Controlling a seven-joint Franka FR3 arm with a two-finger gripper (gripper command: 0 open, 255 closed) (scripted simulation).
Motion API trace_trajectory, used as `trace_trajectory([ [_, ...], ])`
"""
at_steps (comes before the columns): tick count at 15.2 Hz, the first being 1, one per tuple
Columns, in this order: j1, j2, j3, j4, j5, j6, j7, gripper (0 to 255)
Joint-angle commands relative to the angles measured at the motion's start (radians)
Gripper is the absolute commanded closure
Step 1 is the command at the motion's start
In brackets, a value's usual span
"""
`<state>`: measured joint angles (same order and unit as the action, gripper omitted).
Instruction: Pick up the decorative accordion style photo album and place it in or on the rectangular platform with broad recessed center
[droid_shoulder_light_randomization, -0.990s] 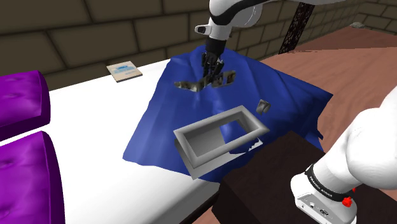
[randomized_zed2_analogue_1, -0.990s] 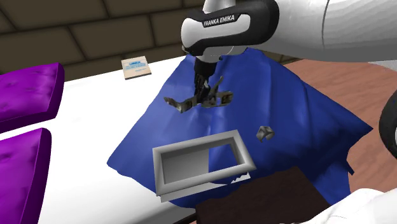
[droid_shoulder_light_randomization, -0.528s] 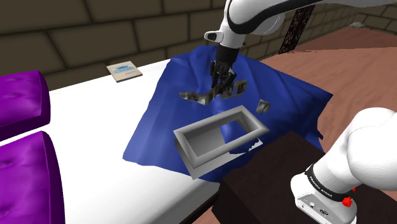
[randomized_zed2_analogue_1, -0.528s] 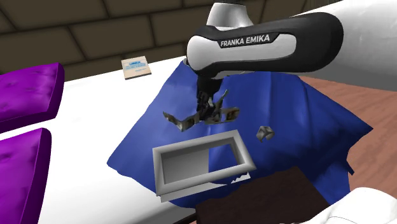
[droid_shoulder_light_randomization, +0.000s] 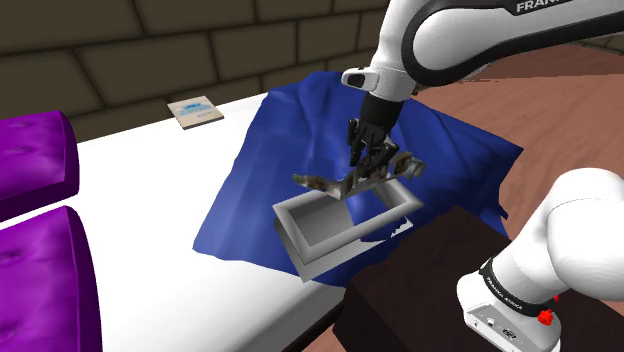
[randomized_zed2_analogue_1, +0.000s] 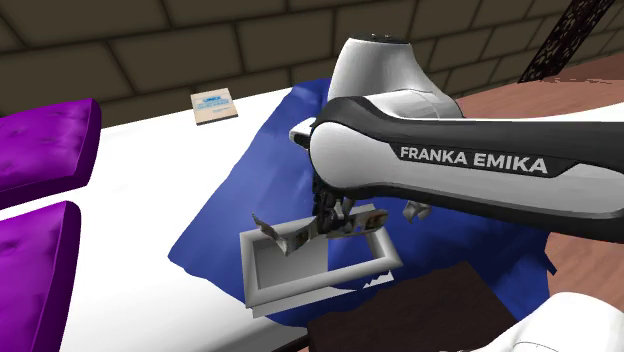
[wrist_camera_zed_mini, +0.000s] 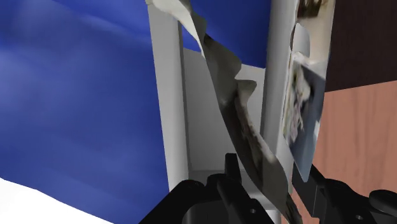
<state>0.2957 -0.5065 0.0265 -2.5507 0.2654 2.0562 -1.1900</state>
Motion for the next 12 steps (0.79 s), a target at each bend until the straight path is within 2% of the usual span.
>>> trace_trajectory([
  [1, 0.008, -0.045, 0.014, -0.034, 0.007, -0.008, 0.020, 255],
  [12, 0.020, 0.027, 0.018, -0.133, 0.037, 0.160, -0.020, 255],
])
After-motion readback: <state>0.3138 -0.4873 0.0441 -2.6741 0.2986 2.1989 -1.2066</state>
